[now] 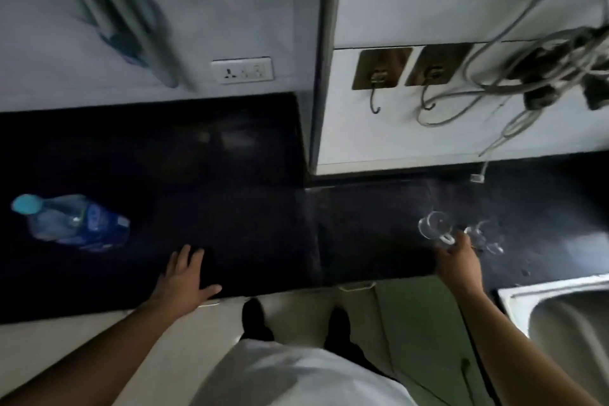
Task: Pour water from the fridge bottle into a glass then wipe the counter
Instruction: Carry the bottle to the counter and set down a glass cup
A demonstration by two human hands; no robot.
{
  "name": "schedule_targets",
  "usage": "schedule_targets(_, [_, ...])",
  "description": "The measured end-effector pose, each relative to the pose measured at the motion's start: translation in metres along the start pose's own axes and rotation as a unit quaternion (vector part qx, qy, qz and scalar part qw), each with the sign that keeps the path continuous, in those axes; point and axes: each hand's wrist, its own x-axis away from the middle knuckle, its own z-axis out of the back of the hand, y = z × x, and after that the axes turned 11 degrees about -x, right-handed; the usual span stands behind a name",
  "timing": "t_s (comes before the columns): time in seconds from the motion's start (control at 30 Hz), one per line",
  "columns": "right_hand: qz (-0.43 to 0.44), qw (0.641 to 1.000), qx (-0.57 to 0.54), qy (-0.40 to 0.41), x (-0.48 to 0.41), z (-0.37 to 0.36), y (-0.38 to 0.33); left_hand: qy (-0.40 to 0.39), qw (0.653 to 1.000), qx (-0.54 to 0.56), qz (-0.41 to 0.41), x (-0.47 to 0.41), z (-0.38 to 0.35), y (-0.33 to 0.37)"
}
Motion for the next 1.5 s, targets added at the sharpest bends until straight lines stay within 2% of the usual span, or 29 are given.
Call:
schedule_targets(0.13, [0.019, 0.999, 0.007, -0.026, -0.011, -0.001, 0.009, 0.006, 0.995, 0.086, 0.039, 0.000, 0.005, 0.006])
schedule_targets(0.3, [0.040, 0.998, 0.013, -0.045, -0.011, 0.001, 0.007, 0.003, 0.992, 0.105, 0.064, 0.001, 0.003, 0.009])
schedule_targets(0.43, [0.053, 0.995, -0.022, -0.080, 0.021, -0.027, -0.016, 0.012, 0.990, 0.122, 0.072, 0.003, 0.002, 0.009])
schedule_targets(0.57, [0.087, 0.978, -0.043, -0.185, 0.079, -0.095, -0.055, 0.032, 0.991, 0.115, 0.056, 0.007, -0.001, 0.005])
schedule_targets(0.67, [0.139, 0.950, -0.039, -0.279, 0.131, -0.157, -0.096, 0.058, 0.987, 0.148, 0.018, 0.012, -0.005, -0.008])
schedule_targets(0.8, [0.159, 0.914, -0.009, -0.373, 0.200, -0.225, -0.154, 0.110, 0.945, 0.305, -0.047, 0.022, -0.001, -0.037])
schedule_targets(0.97, [0.191, 0.882, 0.033, -0.428, 0.273, -0.286, -0.202, 0.098, 0.903, 0.403, -0.109, 0.027, -0.002, -0.109])
schedule_targets(1.1, [0.235, 0.871, 0.058, -0.428, 0.315, -0.330, -0.224, 0.124, 0.893, 0.422, -0.098, 0.030, -0.007, -0.168])
schedule_targets(1.23, [0.260, 0.855, 0.079, -0.441, 0.342, -0.362, -0.243, 0.138, 0.901, 0.408, -0.048, 0.026, -0.020, -0.217])
schedule_targets(1.5, [0.260, 0.870, 0.108, -0.405, 0.349, -0.372, -0.271, 0.148, 0.907, 0.395, -0.008, 0.003, -0.040, -0.256])
